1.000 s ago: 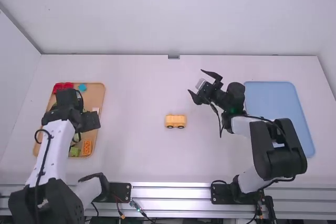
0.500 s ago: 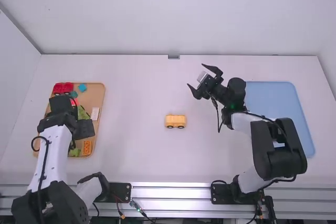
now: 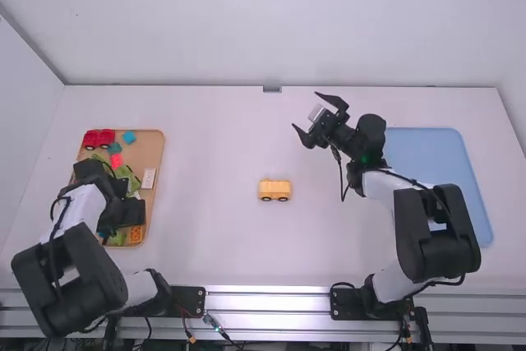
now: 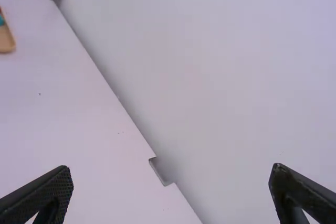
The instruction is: Assemble lego blocks to make yellow taxi
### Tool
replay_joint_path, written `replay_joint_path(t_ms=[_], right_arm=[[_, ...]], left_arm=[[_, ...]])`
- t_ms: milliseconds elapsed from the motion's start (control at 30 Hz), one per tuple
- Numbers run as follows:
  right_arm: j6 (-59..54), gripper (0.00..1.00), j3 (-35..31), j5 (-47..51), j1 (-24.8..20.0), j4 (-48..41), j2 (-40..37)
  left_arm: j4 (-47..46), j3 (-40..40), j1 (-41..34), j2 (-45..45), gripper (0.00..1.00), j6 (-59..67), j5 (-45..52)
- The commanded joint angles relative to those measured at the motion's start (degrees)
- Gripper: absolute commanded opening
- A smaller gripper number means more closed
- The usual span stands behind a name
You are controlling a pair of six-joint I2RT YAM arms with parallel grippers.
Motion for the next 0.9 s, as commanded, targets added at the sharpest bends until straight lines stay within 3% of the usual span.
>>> replay_joint_path(t_ms=[0,267,733,867], right_arm=[[0.63,0.99,2.58,-1.75,0.11,-0.44,-1.31],[3.58,0.99,3.02,-3.15,0.09,0.37,-1.31],[3.61,0.99,3.02,-3.61,0.09,0.42,-1.31],[4.46,0.99,2.99,-3.58,0.11,1.22,-1.31]], left_arm=[[0.26,-0.48,-0.13,2.45,0.8,2.89,0.96],[-0.44,0.66,-0.52,4.24,0.65,2.73,1.03],[3.74,-1.4,-0.13,4.24,0.57,3.76,4.02],[3.63,-1.49,-0.15,4.24,0.61,2.69,4.42]])
